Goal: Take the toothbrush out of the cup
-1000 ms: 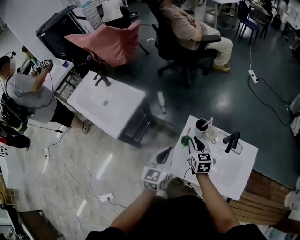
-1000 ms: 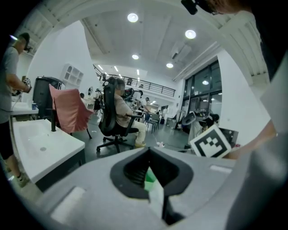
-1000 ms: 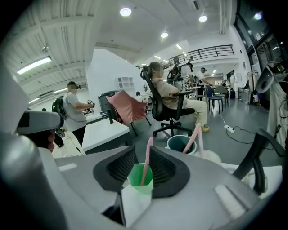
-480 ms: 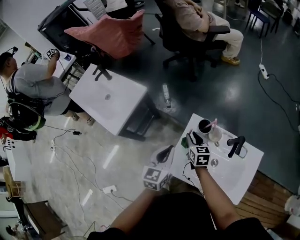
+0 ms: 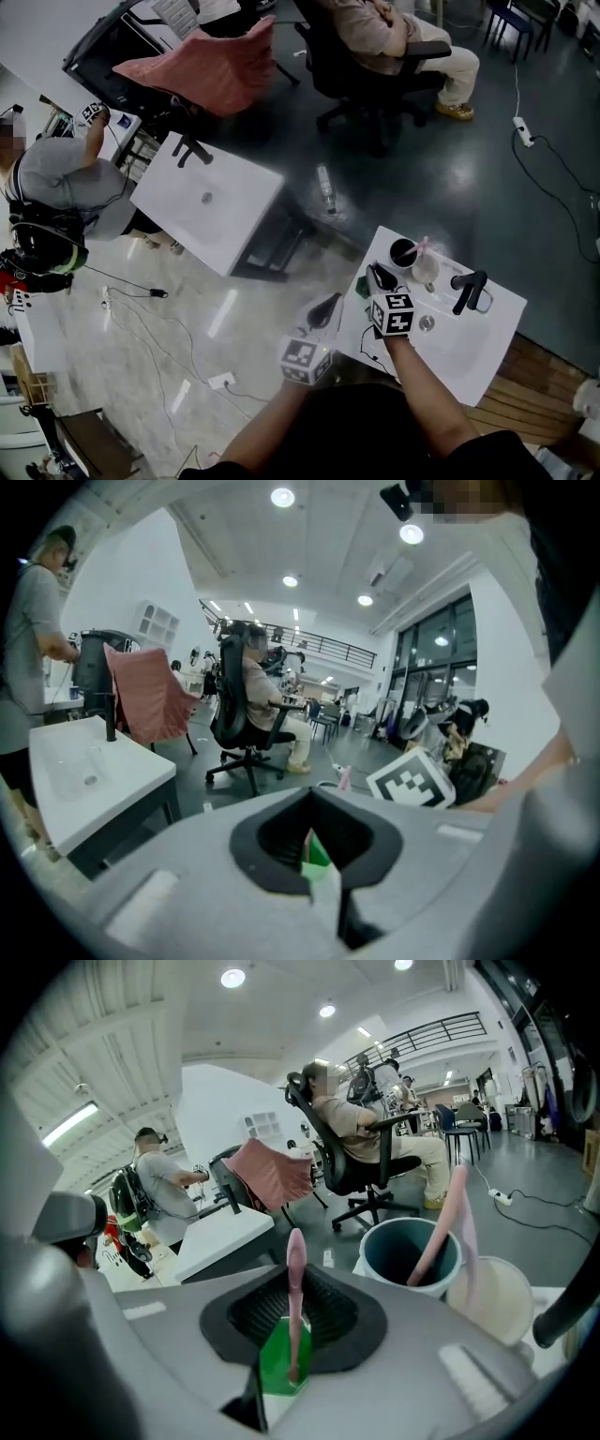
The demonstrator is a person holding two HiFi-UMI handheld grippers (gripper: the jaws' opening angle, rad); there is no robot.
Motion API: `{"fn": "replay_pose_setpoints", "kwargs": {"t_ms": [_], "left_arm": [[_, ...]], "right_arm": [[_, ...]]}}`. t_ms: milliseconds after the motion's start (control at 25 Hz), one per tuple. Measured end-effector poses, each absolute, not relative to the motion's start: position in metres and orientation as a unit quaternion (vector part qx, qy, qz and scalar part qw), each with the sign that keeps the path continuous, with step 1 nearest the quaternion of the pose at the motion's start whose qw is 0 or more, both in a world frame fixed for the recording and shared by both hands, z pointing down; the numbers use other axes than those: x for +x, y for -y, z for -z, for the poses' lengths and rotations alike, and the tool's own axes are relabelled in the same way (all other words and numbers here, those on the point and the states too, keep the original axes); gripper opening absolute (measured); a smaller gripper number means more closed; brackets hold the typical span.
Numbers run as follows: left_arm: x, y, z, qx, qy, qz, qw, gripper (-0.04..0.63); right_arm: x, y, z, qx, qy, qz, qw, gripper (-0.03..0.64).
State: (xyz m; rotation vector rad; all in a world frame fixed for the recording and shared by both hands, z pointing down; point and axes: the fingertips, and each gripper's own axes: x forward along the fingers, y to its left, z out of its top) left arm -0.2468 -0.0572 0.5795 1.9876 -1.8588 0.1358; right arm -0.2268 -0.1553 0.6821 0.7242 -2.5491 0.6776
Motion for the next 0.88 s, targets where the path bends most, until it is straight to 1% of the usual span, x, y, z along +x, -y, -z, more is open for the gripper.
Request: {"fn": "replay_pose_setpoints", "kwargs": {"t_ms": [320, 560, 880], "left_arm": [[-0.262, 0.060, -0.568, 0.743, 0.638, -0.049, 0.196, 0.002], [-0.278, 0.060, -0.550, 0.770, 0.610, -0.038, 0.184, 0.002], [-0.297, 0.060, -0.527, 0.794, 0.581, -0.024, 0.177, 0.002]], "right_arm": [[-0.229, 0.150, -0.655, 0.290, 0.908, -0.239, 0.184, 0.049], [-0.229, 0.145, -0.617, 0.334, 0.902, -0.221, 0.161, 0.051], [-0.234, 0.132, -0.574, 0.382, 0.891, -0.195, 0.148, 0.049]]}}
